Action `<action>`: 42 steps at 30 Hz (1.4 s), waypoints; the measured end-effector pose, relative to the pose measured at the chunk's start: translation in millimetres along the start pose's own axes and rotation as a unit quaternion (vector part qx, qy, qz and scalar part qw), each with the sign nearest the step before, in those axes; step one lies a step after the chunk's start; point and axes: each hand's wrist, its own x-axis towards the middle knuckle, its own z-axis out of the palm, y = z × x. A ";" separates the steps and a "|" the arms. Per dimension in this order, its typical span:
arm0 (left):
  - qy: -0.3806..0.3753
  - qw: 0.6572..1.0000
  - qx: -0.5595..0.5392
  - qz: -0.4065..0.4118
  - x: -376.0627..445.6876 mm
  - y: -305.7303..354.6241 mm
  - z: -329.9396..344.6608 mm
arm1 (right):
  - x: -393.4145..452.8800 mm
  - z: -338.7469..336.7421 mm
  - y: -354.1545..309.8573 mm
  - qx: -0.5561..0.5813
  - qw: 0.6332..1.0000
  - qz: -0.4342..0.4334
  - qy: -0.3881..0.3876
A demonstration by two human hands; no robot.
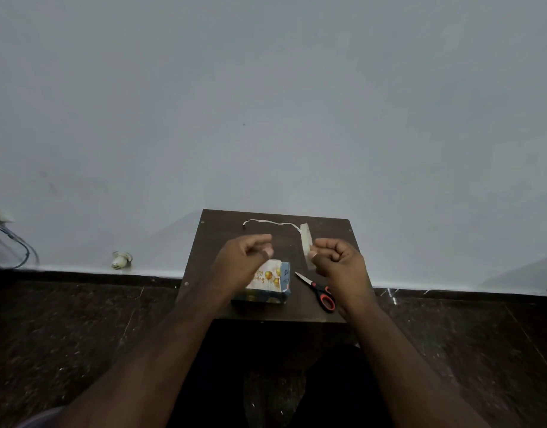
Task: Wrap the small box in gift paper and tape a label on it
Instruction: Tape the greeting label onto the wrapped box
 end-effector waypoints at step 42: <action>0.064 0.994 -0.001 0.083 -67.5 6.8 -19.2 | -63.0 49.2 -51.7 -0.040 0.987 0.085 -0.129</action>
